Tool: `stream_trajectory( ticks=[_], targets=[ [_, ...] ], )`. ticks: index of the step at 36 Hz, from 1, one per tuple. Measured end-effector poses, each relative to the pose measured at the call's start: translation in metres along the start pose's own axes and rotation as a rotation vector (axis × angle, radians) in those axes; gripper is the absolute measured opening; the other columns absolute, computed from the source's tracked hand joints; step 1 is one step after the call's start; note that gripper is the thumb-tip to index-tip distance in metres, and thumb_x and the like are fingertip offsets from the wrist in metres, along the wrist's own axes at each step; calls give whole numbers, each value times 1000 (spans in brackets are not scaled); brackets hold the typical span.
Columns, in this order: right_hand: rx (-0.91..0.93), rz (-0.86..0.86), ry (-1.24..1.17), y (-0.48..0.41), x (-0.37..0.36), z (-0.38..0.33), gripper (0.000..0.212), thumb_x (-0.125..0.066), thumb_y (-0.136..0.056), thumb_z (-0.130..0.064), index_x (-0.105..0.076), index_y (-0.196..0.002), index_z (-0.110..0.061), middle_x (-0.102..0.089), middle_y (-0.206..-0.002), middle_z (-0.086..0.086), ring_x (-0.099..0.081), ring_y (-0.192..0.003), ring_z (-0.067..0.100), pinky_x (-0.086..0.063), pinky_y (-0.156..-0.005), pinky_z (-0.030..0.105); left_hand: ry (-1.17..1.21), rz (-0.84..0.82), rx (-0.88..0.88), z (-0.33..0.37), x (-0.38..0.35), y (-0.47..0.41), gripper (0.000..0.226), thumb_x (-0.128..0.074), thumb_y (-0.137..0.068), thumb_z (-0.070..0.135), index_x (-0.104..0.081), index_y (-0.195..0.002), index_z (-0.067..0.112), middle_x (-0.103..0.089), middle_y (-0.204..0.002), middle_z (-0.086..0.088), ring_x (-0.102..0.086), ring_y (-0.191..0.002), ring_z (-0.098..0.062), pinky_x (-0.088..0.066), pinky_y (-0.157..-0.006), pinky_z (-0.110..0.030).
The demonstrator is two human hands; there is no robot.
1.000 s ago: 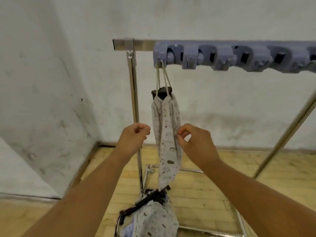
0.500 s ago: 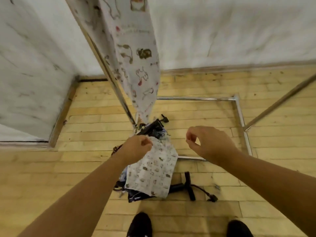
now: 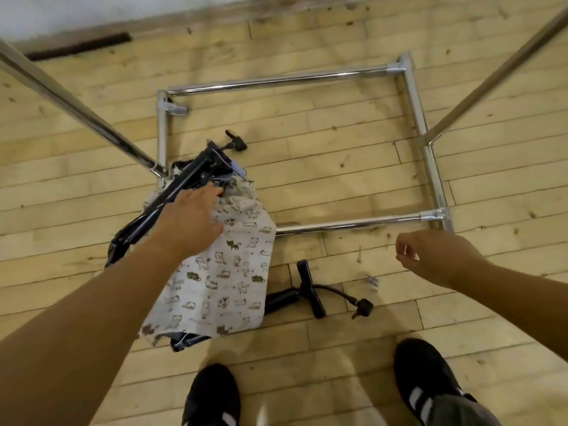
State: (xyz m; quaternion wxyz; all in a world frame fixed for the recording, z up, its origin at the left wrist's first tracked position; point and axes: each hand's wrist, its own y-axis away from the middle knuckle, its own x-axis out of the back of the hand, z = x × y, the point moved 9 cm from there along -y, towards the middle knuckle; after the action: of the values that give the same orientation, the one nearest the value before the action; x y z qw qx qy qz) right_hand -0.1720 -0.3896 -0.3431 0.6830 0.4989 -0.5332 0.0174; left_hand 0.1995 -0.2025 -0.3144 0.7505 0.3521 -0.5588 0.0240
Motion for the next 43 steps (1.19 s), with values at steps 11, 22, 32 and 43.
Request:
stream_trajectory(
  ticks=[11,22,32,43],
  targets=[
    [-210,-31,-297,-14,-68,50,32,-66,-93,-49,-59,-119,-32,-69,-102,-4,-65,-87,15,-60,-82,40,-83,5,81,18,-28,1,37,-72,-88,42,-67,-122,28,-67,-110,-5,-65,-97,-31,-58,-81,-45],
    [-331,166,-445,-62,-57,35,26,-56,-101,-35,-63,-113,-13,-67,-87,2,-64,-74,17,-57,-64,33,93,123,-417,113,-32,39,33,-76,-83,43,-65,-111,28,-66,-101,12,-59,-88,-10,-50,-83,-33],
    [-464,317,-695,-60,-69,45,11,-65,-97,-24,-57,-97,-16,-62,-89,1,-61,-76,16,-51,-64,33,328,-24,-311,111,-46,33,35,-71,-86,49,-61,-119,42,-65,-107,28,-62,-97,4,-56,-89,-32],
    [-543,317,-785,-56,-77,65,25,-75,-90,-32,-56,-102,-21,-68,-90,2,-68,-90,25,-60,-80,42,320,-67,-274,109,-53,33,47,-55,-84,71,-57,-124,45,-64,-113,24,-60,-104,-1,-54,-92,-34]
  ],
)
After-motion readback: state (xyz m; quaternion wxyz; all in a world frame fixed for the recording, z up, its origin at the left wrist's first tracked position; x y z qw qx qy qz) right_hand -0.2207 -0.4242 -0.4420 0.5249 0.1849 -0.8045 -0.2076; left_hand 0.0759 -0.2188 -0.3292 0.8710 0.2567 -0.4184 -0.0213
